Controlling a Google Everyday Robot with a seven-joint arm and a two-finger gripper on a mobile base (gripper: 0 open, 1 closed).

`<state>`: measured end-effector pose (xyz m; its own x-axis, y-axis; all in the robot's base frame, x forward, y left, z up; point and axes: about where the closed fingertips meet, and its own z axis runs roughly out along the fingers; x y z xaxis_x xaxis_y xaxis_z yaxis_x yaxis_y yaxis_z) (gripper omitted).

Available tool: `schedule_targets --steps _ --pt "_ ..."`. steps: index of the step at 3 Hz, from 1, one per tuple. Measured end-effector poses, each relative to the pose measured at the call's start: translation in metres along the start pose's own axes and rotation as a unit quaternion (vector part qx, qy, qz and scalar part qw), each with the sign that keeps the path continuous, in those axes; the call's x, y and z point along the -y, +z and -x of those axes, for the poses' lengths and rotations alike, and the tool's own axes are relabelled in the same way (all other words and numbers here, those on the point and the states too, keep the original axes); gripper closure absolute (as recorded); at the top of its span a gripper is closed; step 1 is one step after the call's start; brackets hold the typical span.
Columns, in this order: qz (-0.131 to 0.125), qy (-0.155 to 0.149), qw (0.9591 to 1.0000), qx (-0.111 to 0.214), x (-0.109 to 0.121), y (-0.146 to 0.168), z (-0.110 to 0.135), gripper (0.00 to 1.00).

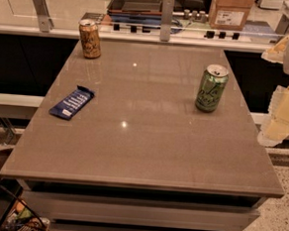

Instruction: Move green can near orange can

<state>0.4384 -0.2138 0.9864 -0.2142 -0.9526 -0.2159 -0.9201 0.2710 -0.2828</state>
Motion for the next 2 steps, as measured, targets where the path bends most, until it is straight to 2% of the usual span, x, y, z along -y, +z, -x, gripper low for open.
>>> schedule_targets --steps 1,2 --pt "-0.001 0.0 1.0 0.001 0.0 0.0 0.0 0.0" --pt "-0.017 0.018 0.9996 0.017 0.011 0.001 -0.001 0.0"
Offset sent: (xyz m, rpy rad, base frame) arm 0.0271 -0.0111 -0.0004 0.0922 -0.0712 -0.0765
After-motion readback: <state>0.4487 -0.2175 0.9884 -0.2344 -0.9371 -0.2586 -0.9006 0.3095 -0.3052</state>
